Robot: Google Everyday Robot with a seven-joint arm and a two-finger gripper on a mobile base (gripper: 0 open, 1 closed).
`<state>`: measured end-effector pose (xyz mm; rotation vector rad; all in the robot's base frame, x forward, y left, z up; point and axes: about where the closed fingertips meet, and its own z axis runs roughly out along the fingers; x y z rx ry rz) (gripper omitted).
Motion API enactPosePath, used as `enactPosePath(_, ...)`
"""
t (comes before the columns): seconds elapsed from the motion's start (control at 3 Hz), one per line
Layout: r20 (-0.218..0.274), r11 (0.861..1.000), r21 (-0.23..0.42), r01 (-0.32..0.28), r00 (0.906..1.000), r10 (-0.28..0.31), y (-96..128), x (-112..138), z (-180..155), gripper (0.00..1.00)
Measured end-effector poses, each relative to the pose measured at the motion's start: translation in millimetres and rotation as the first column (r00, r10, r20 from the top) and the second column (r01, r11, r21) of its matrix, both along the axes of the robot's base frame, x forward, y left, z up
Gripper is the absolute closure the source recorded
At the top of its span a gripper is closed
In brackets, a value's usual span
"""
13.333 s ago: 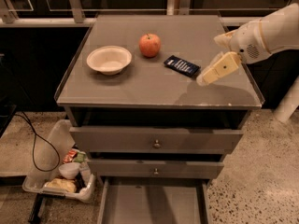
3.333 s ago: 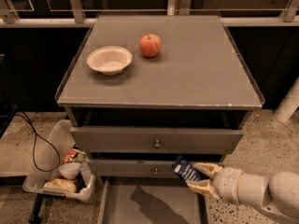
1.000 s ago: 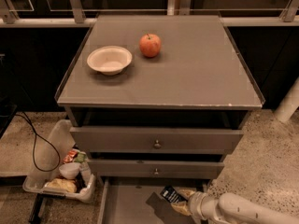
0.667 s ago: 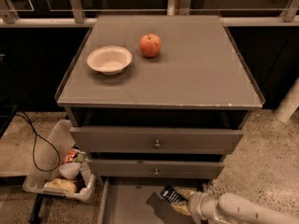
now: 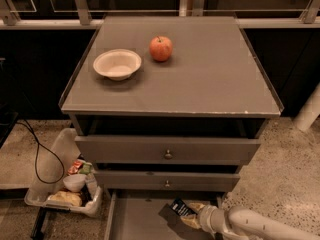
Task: Place rxbar blueberry into bottom drawer
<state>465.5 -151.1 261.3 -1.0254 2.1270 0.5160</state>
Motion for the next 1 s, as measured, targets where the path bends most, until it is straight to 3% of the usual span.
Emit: enactPosePath(1.0, 0.026, 0.999, 0.036, -0.022, 0.9994, 0.021, 29.8, 20.7, -94.3, 1.0)
